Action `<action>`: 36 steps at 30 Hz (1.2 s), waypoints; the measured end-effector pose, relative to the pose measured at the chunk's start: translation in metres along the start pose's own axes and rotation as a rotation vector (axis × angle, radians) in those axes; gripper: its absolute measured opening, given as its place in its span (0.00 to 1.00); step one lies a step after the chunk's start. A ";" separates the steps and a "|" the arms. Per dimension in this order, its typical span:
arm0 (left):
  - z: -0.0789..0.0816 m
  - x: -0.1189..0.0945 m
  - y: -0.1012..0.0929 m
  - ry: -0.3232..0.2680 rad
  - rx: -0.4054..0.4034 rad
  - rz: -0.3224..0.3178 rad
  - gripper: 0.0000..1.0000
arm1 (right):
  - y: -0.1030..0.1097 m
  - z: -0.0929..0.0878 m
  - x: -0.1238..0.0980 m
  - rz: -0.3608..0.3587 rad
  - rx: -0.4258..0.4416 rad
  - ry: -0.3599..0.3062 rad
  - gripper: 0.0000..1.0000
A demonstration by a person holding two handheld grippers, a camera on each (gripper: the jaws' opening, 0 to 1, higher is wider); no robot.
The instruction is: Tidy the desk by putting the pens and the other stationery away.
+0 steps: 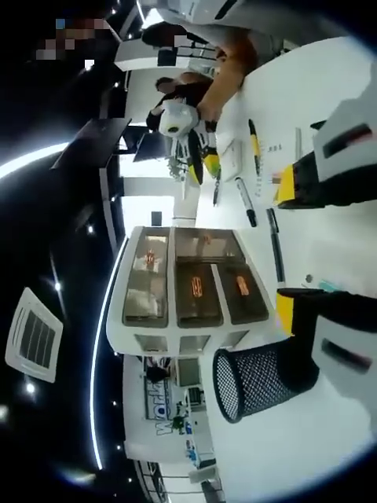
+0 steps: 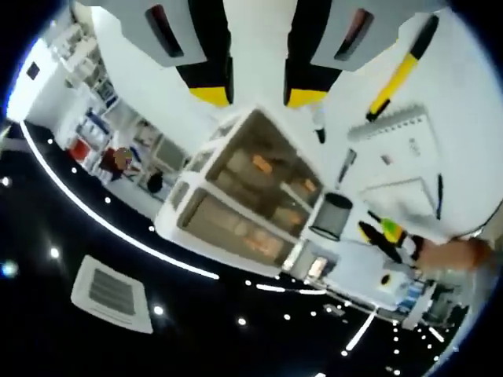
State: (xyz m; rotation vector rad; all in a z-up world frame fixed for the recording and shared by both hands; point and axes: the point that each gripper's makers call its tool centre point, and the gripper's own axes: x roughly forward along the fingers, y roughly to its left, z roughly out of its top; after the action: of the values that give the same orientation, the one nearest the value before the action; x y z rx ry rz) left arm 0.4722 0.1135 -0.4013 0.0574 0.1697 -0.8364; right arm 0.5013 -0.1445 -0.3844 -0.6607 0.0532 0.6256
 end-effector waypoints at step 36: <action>0.009 0.009 -0.001 0.058 0.209 -0.028 0.34 | 0.000 0.011 0.006 -0.152 -0.386 0.016 0.22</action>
State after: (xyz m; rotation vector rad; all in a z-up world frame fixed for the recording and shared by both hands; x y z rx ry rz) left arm 0.4785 0.1057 -0.3943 0.2762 0.1374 -0.8783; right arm 0.5044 -0.1349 -0.3767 -1.0330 -0.1050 0.4866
